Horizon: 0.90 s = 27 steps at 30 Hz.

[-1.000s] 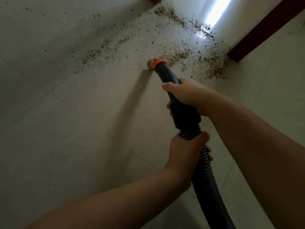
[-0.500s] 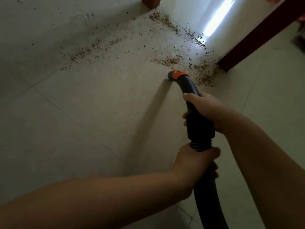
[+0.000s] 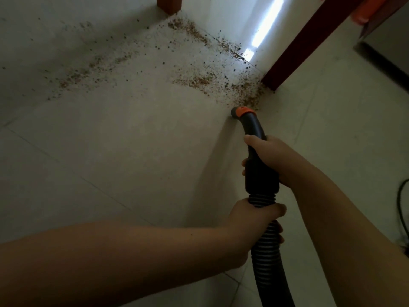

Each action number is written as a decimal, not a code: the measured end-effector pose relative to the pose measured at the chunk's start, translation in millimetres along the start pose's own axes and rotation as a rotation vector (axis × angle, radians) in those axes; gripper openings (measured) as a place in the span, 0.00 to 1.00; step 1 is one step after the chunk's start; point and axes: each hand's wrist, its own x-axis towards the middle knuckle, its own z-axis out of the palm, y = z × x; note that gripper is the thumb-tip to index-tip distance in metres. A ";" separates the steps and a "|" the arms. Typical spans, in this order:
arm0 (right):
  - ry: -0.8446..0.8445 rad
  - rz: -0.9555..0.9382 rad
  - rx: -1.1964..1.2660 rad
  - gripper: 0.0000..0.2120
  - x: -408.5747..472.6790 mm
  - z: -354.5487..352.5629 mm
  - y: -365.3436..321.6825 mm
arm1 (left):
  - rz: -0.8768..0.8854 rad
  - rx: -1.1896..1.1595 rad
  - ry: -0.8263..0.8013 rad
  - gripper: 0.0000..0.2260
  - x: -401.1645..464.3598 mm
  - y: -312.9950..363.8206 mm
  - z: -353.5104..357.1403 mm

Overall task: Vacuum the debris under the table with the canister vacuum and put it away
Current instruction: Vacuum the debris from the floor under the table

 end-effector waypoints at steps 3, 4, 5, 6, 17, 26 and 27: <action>-0.073 -0.039 -0.034 0.16 1.8 11.5 -4.7 | 0.010 -0.016 0.037 0.06 -3.7 -2.6 -5.3; -0.092 -0.045 -0.041 0.16 1.5 14.5 -4.9 | 0.007 -0.016 0.040 0.06 -5.4 -3.7 -6.6; -0.107 -0.046 -0.048 0.15 0.2 15.5 -3.9 | 0.003 -0.011 0.041 0.06 -6.9 -5.0 -7.1; -0.116 -0.042 -0.056 0.14 -0.7 15.6 -1.6 | -0.004 -0.006 0.034 0.07 -8.1 -6.7 -6.5; 0.084 0.075 0.031 0.15 7.5 -24.4 22.6 | -0.059 0.096 -0.076 0.06 15.2 -3.6 14.0; 0.029 0.007 -0.002 0.14 32.9 -8.9 -12.8 | 0.000 0.023 0.000 0.06 27.9 21.2 -1.4; 0.005 -0.002 -0.019 0.14 33.8 -3.0 -16.2 | 0.011 0.010 0.011 0.06 25.9 21.3 -4.8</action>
